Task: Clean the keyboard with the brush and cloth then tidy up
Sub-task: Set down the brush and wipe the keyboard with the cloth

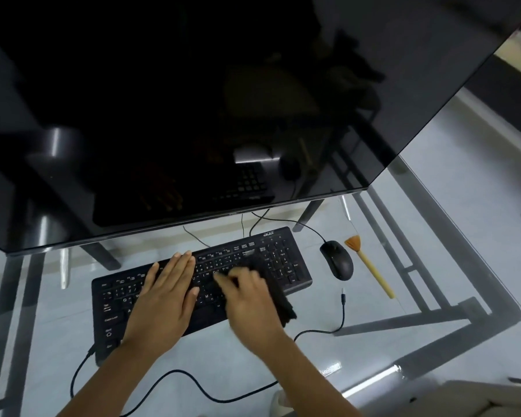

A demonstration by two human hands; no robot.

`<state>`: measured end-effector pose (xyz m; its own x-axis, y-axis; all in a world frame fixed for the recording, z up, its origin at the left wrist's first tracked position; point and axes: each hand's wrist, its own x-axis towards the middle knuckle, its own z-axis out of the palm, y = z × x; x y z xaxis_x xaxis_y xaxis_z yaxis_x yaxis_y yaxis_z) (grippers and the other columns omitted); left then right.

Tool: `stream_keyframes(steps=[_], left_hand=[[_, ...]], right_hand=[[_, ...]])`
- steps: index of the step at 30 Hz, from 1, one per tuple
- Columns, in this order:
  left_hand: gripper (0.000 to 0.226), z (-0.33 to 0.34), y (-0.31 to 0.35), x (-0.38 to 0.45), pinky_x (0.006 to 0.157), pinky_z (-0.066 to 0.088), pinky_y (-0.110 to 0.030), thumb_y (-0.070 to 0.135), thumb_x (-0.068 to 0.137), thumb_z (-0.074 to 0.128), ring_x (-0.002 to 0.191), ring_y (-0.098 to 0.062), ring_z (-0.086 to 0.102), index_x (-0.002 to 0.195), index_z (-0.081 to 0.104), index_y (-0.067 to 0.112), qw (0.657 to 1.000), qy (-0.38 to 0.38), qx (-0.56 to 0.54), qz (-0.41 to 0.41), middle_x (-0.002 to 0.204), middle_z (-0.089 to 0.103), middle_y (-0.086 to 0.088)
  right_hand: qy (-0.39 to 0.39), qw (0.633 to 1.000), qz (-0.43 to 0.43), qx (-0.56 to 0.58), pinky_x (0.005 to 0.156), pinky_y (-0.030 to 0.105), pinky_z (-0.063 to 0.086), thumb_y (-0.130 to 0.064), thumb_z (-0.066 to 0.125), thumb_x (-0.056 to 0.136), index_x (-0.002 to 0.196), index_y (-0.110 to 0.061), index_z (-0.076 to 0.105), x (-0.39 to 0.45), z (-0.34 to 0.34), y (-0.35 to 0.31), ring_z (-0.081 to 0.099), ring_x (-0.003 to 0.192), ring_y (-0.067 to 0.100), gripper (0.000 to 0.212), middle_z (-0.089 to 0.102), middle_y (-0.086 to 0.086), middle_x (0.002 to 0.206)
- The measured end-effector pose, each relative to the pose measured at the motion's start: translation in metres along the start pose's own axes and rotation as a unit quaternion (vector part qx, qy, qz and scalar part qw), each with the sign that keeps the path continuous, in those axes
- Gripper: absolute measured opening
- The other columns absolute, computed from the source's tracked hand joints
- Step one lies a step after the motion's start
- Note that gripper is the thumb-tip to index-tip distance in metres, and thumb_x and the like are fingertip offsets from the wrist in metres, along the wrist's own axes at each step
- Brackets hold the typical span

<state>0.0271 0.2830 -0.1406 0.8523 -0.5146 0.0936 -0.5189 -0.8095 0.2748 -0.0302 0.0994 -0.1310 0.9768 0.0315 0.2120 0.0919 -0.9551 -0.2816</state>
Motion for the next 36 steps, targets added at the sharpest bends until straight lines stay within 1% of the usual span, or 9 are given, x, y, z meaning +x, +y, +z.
stream_keyframes(steps=[5,7,11,13,19,21,26,32,36], left_hand=[[0.055,0.001,-0.001,0.0,0.118,0.01,-0.041,0.038,0.099,0.027,0.146,-0.01,0.011,0.148,0.028,0.013,1.0,-0.001,0.007,0.004,0.156,0.026,0.001],[0.055,0.001,0.001,-0.001,0.118,0.012,-0.042,0.038,0.099,0.027,0.146,-0.011,0.013,0.148,0.028,0.013,1.0,0.001,0.014,0.003,0.155,0.027,0.0],[0.055,0.001,0.001,-0.001,0.118,0.013,-0.043,0.038,0.099,0.026,0.146,-0.012,0.013,0.148,0.029,0.011,1.0,0.001,0.012,0.002,0.155,0.027,0.0],[0.055,0.001,0.0,-0.001,0.118,0.012,-0.042,0.038,0.099,0.027,0.146,-0.011,0.012,0.148,0.028,0.012,1.0,-0.002,0.008,0.006,0.155,0.026,0.0],[0.055,0.001,0.0,-0.003,0.118,0.011,-0.042,0.037,0.099,0.027,0.146,-0.012,0.013,0.148,0.027,0.012,1.0,0.001,0.016,0.005,0.156,0.025,0.001],[0.055,0.001,0.0,-0.003,0.118,0.012,-0.042,0.037,0.099,0.027,0.146,-0.012,0.012,0.148,0.027,0.012,1.0,0.002,0.02,0.002,0.156,0.025,0.001],[0.056,-0.001,-0.002,-0.003,0.118,0.01,-0.041,0.038,0.099,0.028,0.146,-0.012,0.012,0.148,0.028,0.011,1.0,-0.006,0.021,0.006,0.156,0.025,0.0],[0.055,0.0,-0.001,-0.003,0.118,0.009,-0.04,0.038,0.1,0.026,0.146,-0.012,0.012,0.148,0.028,0.013,1.0,-0.009,0.024,0.001,0.156,0.025,0.001],[0.056,-0.001,0.0,-0.004,0.118,0.01,-0.041,0.038,0.099,0.025,0.146,-0.013,0.015,0.147,0.032,0.01,1.0,-0.011,0.027,-0.001,0.155,0.028,-0.001]], right_hand=[[0.119,0.95,0.287,0.015,0.079,0.043,0.05,-0.002,0.052,0.086,0.125,-0.012,0.06,0.032,-0.017,0.062,0.052,0.092,0.031,0.041,0.058,0.015,0.108],[0.129,0.933,0.333,0.036,0.077,0.037,0.043,-0.002,0.058,0.086,0.124,-0.011,0.06,0.04,-0.014,0.045,0.052,0.091,0.031,0.039,0.057,0.015,0.109],[0.062,0.991,0.119,0.011,0.074,0.035,0.045,-0.001,0.065,0.077,0.127,-0.017,0.057,0.025,0.004,-0.018,0.054,0.091,0.024,0.053,0.057,0.01,0.113],[0.042,0.997,0.06,-0.003,0.073,0.036,0.047,0.003,0.066,0.072,0.127,-0.018,0.058,0.024,0.001,-0.001,0.055,0.09,0.026,0.06,0.058,0.011,0.112],[0.115,0.934,0.337,0.027,0.08,0.046,0.047,0.001,0.055,0.087,0.122,-0.009,0.062,0.051,-0.019,0.06,0.049,0.092,0.034,0.037,0.054,0.018,0.111],[0.112,0.944,0.308,0.02,0.078,0.042,0.045,0.0,0.058,0.084,0.122,-0.012,0.062,0.053,-0.01,0.033,0.051,0.091,0.032,0.04,0.055,0.016,0.112],[0.013,0.999,0.041,0.016,0.077,0.037,0.048,0.006,0.065,0.073,0.124,-0.02,0.06,0.039,0.003,-0.008,0.053,0.094,0.027,0.058,0.057,0.01,0.115],[0.051,0.965,0.256,0.011,0.086,0.037,0.043,0.004,0.053,0.08,0.122,-0.025,0.063,0.058,-0.018,0.044,0.047,0.098,0.027,0.052,0.055,0.006,0.122],[0.013,0.994,0.103,0.027,0.079,0.035,0.039,0.003,0.059,0.075,0.119,-0.029,0.063,0.05,-0.001,-0.021,0.049,0.101,0.024,0.055,0.057,-0.002,0.123]])
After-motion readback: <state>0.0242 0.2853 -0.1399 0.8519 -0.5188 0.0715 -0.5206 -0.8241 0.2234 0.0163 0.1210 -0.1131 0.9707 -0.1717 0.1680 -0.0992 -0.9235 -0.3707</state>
